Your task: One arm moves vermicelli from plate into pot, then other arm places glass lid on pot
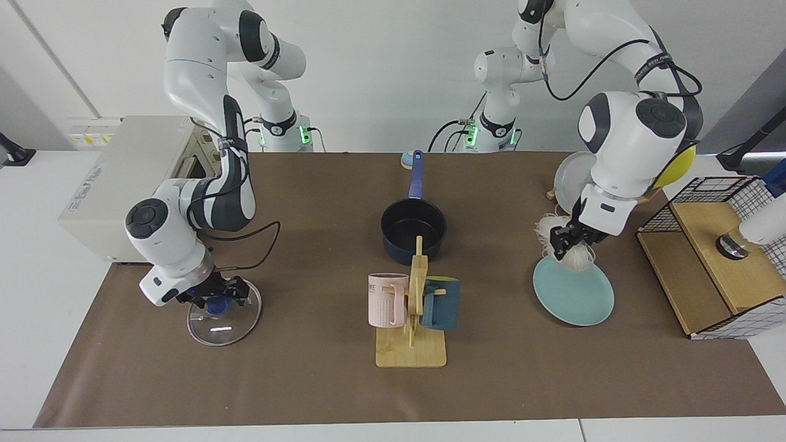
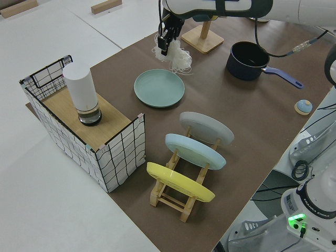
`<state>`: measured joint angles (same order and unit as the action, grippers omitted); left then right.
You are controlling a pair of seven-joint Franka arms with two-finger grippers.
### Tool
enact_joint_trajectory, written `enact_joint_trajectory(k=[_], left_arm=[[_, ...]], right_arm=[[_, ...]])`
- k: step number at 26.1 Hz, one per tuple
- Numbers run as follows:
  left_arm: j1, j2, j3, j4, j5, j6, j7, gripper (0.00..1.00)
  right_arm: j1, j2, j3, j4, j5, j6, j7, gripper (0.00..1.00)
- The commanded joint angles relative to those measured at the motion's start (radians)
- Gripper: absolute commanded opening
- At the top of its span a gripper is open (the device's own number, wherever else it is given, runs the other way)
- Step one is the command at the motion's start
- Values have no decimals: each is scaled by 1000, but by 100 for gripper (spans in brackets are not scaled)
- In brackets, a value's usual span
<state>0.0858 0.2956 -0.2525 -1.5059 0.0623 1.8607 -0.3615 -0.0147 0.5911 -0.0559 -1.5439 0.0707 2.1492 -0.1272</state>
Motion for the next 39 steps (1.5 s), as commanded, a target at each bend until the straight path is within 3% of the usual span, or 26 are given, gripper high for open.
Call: enact_joint_trajectory(k=[1,3,7,12,13,19,24,33,39], left_arm=[[-8,-42,-99,-40,-13,-43,-109,0],[-6,-46,-152,-57,-13,-41,-143,0],[-6,-64,-235,-105,-15,-15,-197,0],[-8,-98,-295,-186,-96,86,-204,0],[-9,-104,-306,-207,-113,112,-206,0],[-12,-118,-405,-325,-127,205,-263,0],[-23,-119,-422,-401,-128,259,-266,0],[-47,-93,-453,-490,-127,402,-301,0],[-37,-69,-439,-494,-113,428,-271,0]], right_arm=[[-1,32,4,33,12,21,-40,98],[-1,32,2,33,11,21,-46,87],[-4,33,2,36,-6,18,-55,43],[-2,33,2,39,-14,11,-62,3],[-2,33,2,39,-14,11,-60,0],[5,15,2,83,-14,-31,-58,0],[9,-43,1,85,-17,-65,-65,0],[12,-194,4,39,-19,-192,-123,0],[18,-330,4,-71,-9,-233,-106,0]])
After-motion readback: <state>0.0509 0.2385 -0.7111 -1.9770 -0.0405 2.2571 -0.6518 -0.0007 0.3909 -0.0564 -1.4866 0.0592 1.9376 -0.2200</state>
